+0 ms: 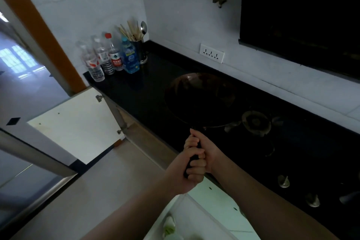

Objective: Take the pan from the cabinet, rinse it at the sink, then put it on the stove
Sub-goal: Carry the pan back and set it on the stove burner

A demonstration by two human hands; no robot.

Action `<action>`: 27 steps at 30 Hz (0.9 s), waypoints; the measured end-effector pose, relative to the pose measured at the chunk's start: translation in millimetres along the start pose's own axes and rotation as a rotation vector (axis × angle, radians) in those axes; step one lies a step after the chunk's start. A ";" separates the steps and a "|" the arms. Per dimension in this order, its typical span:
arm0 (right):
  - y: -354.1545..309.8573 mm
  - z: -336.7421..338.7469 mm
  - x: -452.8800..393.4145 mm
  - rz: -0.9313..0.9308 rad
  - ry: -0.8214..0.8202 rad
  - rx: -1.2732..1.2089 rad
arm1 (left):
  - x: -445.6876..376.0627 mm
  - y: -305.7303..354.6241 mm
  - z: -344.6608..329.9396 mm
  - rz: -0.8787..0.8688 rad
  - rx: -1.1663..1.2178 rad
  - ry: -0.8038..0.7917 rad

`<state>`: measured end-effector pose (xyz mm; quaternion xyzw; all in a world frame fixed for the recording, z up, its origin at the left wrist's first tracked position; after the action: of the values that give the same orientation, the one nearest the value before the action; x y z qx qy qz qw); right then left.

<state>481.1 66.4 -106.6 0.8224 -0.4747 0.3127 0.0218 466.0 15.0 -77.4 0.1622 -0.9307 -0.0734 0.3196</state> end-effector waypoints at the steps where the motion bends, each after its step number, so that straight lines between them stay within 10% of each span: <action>1: -3.3 -1.1 -7.4 0.008 0.008 -0.005 | -3.4 7.6 3.5 0.011 -0.002 0.007; 27: -57.6 9.0 -116.3 0.022 0.171 -0.006 | -86.0 104.3 56.9 0.126 0.034 0.057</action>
<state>490.2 184.3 -161.0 0.7874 -0.4811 0.3805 0.0613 468.0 144.5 -146.1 0.1107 -0.9306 -0.0327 0.3472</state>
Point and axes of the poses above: each hand's wrist, its own x-axis away from the middle knuckle, its own z-axis out of the back of the hand, y = z × x, the point moved 8 cm from there along -x, towards the middle knuckle, and after that the axes turned 11 degrees about z, right-handed, at the moved point
